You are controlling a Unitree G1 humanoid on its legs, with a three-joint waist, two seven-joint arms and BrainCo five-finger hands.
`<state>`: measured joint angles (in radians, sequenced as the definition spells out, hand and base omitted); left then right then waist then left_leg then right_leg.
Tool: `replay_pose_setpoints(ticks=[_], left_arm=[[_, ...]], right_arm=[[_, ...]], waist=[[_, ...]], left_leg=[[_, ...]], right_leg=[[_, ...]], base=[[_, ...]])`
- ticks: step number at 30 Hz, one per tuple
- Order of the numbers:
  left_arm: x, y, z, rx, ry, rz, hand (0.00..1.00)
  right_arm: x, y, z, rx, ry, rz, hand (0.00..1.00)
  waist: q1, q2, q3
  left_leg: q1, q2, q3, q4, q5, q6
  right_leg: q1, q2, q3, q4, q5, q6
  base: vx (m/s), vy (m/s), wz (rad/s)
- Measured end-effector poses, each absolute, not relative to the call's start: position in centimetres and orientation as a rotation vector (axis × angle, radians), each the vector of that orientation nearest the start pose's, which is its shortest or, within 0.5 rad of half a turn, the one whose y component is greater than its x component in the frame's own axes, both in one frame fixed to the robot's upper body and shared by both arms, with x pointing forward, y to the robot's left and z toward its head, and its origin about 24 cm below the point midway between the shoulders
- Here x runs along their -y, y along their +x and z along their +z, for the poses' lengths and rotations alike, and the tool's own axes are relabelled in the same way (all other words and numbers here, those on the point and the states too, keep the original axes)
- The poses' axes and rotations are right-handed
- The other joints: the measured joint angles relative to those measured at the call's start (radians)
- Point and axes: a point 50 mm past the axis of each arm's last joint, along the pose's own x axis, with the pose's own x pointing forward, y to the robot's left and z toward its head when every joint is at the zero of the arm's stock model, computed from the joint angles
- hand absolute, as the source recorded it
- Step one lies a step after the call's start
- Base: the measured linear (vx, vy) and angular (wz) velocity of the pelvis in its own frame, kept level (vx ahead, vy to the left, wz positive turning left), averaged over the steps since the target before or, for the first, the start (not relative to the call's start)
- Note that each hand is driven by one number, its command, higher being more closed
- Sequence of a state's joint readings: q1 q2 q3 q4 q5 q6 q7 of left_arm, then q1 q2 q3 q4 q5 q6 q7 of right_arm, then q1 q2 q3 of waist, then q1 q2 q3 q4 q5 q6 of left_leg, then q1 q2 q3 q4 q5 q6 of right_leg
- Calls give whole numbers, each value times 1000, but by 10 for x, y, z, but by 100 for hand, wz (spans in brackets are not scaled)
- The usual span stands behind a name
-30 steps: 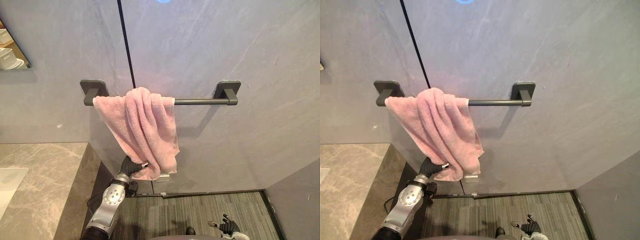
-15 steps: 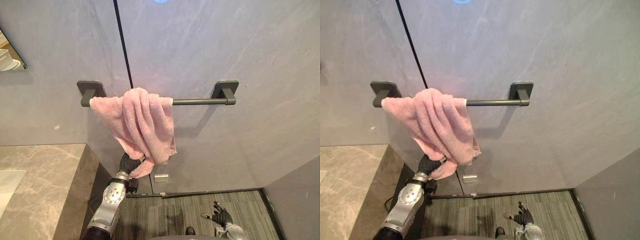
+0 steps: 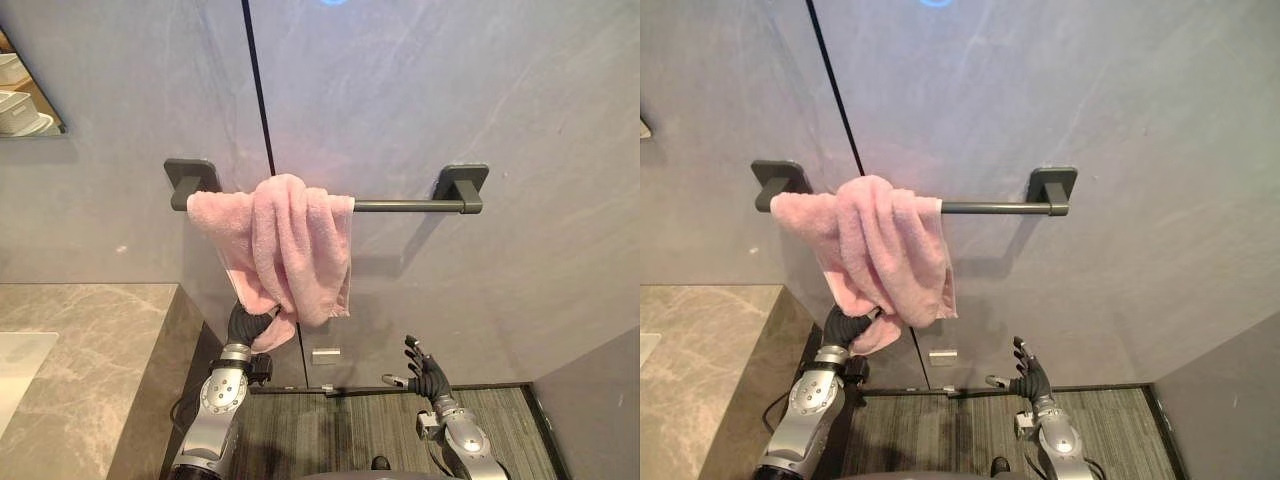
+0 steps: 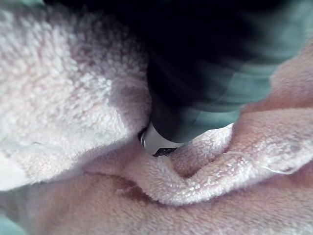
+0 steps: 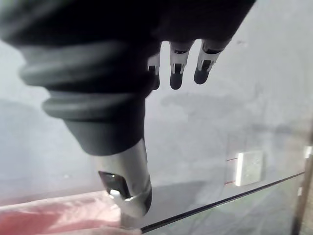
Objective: Organize washtable
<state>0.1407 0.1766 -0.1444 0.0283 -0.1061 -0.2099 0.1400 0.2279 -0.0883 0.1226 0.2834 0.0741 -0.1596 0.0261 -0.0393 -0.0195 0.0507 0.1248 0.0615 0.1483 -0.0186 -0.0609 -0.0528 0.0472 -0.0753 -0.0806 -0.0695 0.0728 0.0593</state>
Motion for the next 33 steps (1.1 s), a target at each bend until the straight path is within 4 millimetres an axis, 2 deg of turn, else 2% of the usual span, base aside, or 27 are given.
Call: replay_pose_setpoints(ticks=[2, 9, 23, 31, 33], left_arm=[[-161, 222, 28, 57, 31, 44, 100], [-162, 223, 42, 124, -6, 73, 100], [-152, 223, 42, 126, -113, 66, 100], [-141, 222, 41, 117, -138, 16, 100], [-140, 222, 40, 115, -138, -3, 100]], right_arm=[[146, 188, -40, -268, 18, 91, 0], [131, 199, -9, -123, 91, 161, 0], [116, 230, 19, 1, 130, 274, 0], [98, 236, 26, 24, 119, 365, 0], [96, 239, 28, 30, 117, 374, 0]], waist=[[0, 0, 0], [5, 0, 1], [35, 9, 13], [41, 4, 17], [52, 3, 18]], left_leg=[[0, 0, 0, 0, 0, 1], [0, 2, 0, 0, -1, 1], [-6, 3, -9, -1, -1, 2], [-7, 3, -33, 4, -1, 2], [-7, 4, -40, 5, -1, 2]], right_leg=[[0, 0, 0, 0, 0, 0], [0, 1, 0, 3, -1, 1], [1, 1, -7, 14, -6, 7], [15, -2, -27, 15, -12, 6], [17, -1, -31, 17, -17, 6]], base=[[0, 0, 0], [0, 0, 0], [-23, -7, 2], [-7, -4, 8], [-30, -22, 10]])
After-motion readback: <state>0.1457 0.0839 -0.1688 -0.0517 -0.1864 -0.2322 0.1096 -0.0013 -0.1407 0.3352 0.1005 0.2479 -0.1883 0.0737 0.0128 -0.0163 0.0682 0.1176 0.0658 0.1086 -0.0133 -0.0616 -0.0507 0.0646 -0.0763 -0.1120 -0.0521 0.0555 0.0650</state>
